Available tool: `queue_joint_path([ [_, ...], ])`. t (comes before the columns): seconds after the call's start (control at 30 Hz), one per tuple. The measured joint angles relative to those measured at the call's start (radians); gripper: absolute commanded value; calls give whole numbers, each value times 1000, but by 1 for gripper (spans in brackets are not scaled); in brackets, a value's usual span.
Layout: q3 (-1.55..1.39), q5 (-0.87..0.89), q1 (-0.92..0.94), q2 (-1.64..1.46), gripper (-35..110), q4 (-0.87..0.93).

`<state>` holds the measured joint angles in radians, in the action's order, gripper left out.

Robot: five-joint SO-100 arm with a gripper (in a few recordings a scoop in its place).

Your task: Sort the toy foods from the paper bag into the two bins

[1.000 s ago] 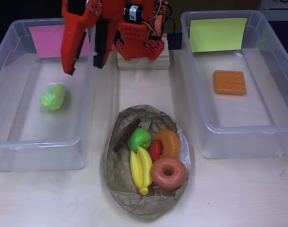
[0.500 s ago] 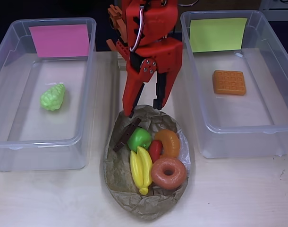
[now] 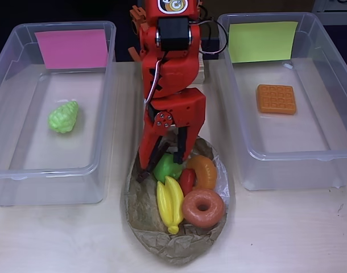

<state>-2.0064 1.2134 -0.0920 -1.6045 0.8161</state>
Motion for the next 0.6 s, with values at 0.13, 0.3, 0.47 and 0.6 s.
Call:
queue_joint_path([
  [0.13,-15,0,23,17,26,-20],
  [0.3,-20,-2,46,23,26,-20],
  [0.47,-29,-12,60,23,25,-2],
  [0.6,-34,-17,71,28,22,17],
])
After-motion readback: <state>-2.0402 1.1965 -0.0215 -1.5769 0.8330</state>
